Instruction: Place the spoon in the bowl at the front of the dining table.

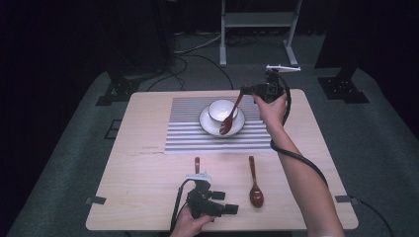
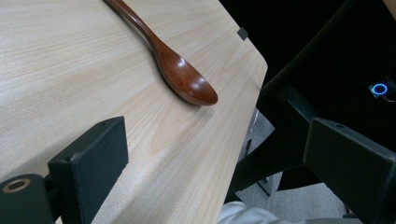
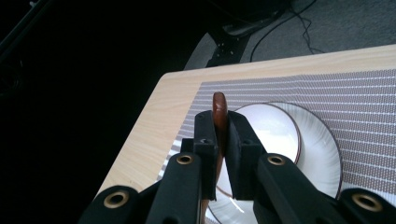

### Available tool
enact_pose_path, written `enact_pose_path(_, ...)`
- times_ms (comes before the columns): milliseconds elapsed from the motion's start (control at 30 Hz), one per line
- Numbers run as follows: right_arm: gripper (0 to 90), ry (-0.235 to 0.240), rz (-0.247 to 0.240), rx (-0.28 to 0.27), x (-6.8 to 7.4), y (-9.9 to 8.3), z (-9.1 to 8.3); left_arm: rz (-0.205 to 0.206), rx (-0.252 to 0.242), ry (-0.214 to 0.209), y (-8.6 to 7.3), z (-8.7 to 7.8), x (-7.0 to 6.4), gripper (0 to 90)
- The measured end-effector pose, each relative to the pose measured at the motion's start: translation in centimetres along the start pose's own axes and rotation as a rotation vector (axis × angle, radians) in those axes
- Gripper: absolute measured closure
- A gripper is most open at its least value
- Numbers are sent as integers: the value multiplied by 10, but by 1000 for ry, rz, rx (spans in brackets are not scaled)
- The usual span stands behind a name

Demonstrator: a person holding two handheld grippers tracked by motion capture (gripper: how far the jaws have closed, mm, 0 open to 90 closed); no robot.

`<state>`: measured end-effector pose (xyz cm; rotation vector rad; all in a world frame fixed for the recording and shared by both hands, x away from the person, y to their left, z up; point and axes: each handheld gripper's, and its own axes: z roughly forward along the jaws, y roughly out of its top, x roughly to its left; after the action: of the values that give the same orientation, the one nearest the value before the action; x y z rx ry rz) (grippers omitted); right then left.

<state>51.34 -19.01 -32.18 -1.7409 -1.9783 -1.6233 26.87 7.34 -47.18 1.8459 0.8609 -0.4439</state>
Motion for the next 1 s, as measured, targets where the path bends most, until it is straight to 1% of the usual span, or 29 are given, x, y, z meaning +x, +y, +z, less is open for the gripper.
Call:
enact_pose_path(367,829,-33,16,-39,2,13,3,0,-2,2,0,-2,0,54)
enact_pose_path(500,829,-52,39,-65,-1,17,4,0,-10,2,1,-4,0,54)
enact_pose_path(700,829,-76,39,-70,-3,20,7,-1,-11,2,1,-5,1,54)
enact_pose_path(767,828,-90,38,-73,-5,21,10,-1,-11,1,1,-5,0,54)
enact_pose_path(833,828,-92,44,-73,-5,22,10,0,-12,1,1,-5,0,54)
enact_pose_path(900,827,-108,47,-79,-6,22,13,1,-12,1,1,-5,0,54)
enact_pose_path(1000,828,-119,56,-83,-8,23,14,-3,-17,3,1,-6,1,54)
